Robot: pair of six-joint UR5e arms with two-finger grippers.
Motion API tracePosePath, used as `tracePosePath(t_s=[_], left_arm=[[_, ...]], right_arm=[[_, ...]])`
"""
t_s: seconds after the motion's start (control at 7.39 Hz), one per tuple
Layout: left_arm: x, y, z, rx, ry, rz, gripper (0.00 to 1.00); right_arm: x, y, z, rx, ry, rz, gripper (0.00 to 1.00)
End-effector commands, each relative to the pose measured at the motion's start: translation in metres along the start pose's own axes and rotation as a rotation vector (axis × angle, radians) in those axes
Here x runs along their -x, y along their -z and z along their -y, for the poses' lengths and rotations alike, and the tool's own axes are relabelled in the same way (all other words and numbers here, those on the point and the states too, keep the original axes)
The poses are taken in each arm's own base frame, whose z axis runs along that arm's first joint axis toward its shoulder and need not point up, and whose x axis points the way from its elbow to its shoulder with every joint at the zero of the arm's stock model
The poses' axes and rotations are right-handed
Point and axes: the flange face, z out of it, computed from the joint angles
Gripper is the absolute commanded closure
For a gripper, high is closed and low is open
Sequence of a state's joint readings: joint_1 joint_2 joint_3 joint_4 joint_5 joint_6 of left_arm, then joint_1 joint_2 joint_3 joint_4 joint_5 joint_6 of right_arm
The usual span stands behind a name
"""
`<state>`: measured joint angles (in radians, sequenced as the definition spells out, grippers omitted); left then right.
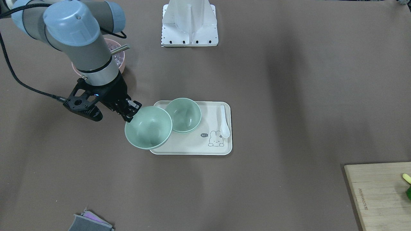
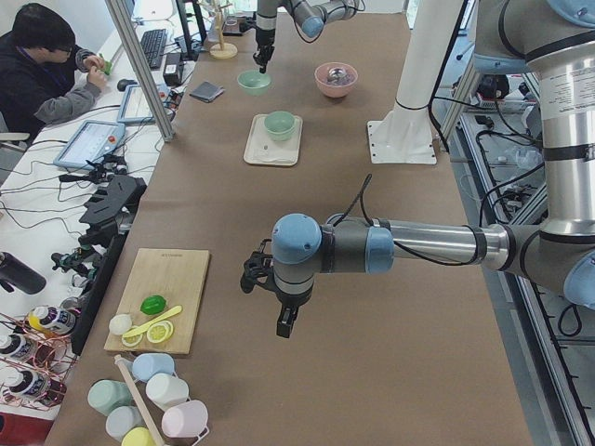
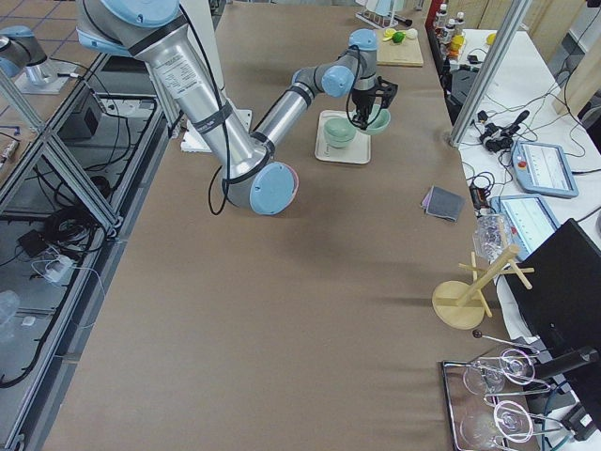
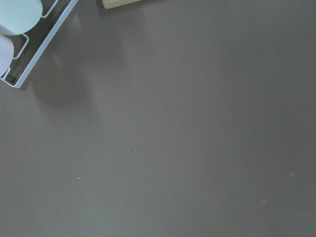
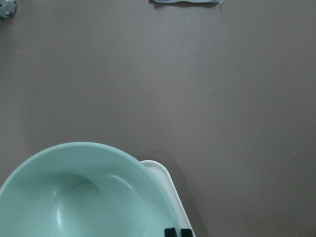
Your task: Stack green bowls together
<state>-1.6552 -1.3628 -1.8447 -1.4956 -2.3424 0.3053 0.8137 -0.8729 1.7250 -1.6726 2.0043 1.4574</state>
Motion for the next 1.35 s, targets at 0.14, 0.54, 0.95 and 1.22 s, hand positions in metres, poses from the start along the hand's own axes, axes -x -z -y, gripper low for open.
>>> tracePosePath(t_s=[0.14, 0.54, 0.95, 1.22], left_arm=[[0.002, -0.002, 0.0, 0.003, 0.003, -0.001, 0.02], [0.001, -0.001, 0.0, 0.001, 0.001, 0.0, 0.02], [-0.001, -0.001, 0.001, -0.005, 0.001, -0.021, 0.02], [-0.002, 0.0, 0.0, -0.005, 0.001, -0.021, 0.02]], right_arm=[[0.041, -0.029, -0.059, -0.008, -0.038, -0.016, 1.0], [0.038, -0.053, -0.093, -0.016, -0.013, -0.047, 1.0], [0.036, -0.066, -0.112, -0.007, -0.002, -0.065, 1.0], [0.034, -0.07, -0.116, -0.004, 0.002, -0.071, 1.0]])
